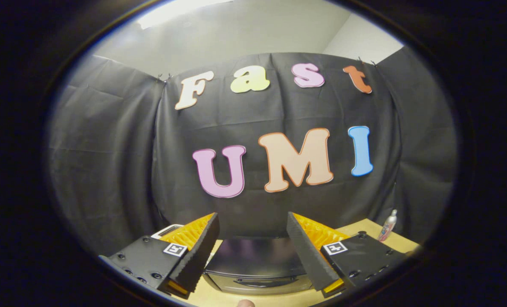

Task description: Open the toaster oven, put the food inside, and close the toaster oven door.

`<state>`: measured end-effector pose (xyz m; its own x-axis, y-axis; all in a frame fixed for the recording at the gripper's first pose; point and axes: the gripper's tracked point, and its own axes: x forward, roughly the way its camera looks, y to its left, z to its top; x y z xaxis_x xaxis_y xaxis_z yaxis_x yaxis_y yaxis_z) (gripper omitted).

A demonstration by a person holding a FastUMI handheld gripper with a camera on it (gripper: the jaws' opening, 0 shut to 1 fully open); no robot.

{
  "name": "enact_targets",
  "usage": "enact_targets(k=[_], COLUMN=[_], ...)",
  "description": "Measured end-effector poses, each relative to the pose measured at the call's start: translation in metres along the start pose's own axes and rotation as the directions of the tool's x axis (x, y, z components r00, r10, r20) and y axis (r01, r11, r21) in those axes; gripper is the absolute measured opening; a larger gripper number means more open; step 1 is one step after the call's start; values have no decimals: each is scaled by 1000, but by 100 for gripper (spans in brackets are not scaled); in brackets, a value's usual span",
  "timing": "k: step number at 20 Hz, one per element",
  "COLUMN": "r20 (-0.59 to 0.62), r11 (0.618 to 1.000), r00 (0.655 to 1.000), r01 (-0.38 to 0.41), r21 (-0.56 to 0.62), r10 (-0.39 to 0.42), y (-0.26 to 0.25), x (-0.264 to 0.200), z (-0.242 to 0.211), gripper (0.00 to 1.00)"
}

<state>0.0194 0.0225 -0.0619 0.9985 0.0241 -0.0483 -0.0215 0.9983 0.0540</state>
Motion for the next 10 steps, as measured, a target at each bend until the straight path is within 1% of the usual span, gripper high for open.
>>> enact_targets(k=[3,6,10], r20=[-73,-147,-243], r11=[999,999,997], r00=[997,989,968], r01=[0,35,76], r21=[32,35,24], r10=[3,-29,-68], y=[0,-11,-25], x=[13,21,25], z=[-43,-82,-136], gripper=[100,100,100])
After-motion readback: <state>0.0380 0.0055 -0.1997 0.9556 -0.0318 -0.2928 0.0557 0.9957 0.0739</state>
